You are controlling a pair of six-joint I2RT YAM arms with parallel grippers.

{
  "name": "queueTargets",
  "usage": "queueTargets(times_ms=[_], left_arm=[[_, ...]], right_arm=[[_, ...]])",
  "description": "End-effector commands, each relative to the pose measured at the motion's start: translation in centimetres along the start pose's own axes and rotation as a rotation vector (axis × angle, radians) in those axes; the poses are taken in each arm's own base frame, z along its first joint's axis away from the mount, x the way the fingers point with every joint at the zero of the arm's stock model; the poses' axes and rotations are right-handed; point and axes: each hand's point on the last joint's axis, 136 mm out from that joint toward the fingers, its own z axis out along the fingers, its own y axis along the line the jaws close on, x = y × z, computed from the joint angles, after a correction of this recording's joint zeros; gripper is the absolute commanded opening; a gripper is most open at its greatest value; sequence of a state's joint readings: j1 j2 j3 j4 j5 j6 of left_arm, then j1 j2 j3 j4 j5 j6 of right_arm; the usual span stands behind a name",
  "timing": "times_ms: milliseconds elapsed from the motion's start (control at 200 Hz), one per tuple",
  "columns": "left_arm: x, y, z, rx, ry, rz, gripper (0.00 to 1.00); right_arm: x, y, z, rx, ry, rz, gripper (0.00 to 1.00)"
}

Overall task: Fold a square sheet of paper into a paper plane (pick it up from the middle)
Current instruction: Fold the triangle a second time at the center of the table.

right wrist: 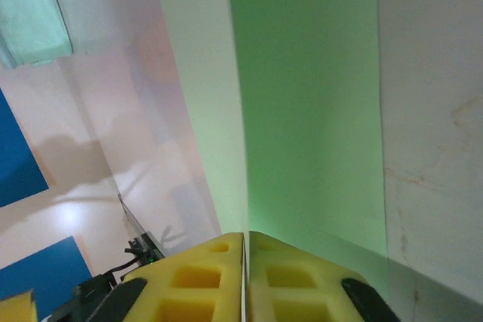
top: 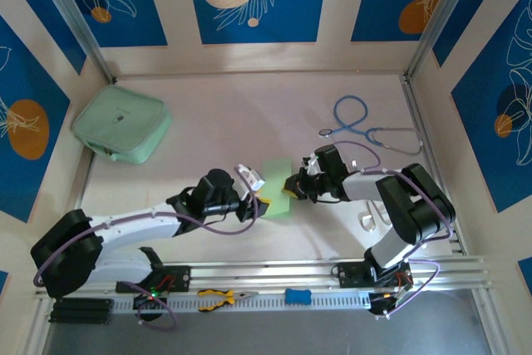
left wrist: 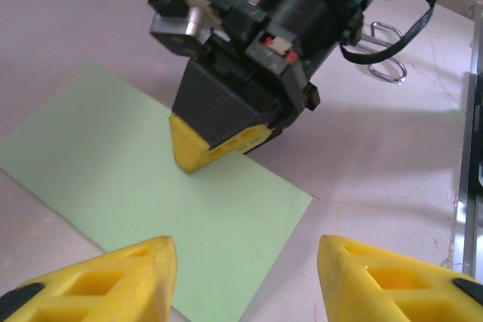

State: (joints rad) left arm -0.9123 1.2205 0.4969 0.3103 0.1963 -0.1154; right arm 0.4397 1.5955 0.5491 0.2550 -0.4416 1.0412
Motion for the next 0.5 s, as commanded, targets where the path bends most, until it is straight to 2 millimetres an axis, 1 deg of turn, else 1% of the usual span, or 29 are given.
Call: queueTargets(times_ms=[0,105,190,285,360,495], left_arm=[[0.8,-0.9,0.7,0.009,0.014,0.091,0.55],[1.8,-2.2,1.2,0.003,0.042,0.160,0.56],[2.5,-2.3,1.5,-0.018,0.061,0.190,0.57],[2.5,-2.8,1.8,-0.040,0.060,0.236,0.57],[2.4,-3.1,2.1,-0.069,0.073,0.277,0.58],[3.1,-3.8,2.8,-0.104,0.127,0.329,0.58]], right_arm=[[-0.3,0.3,0.3,-0.014,-0.002,-0.002,0.14],[0.1,1.0,0.2,-0.046,0.030,-0.046,0.16],[0.2,1.0,0.1,-0.041,0.039,-0.054,0.17],[0.3,0.8,-0.1,-0.034,0.028,-0.051,0.15],[0.3,0.9,-0.2,-0.045,0.032,-0.059,0.11],[0.4,1.2,-0.1,-0.054,0.036,-0.061,0.10]])
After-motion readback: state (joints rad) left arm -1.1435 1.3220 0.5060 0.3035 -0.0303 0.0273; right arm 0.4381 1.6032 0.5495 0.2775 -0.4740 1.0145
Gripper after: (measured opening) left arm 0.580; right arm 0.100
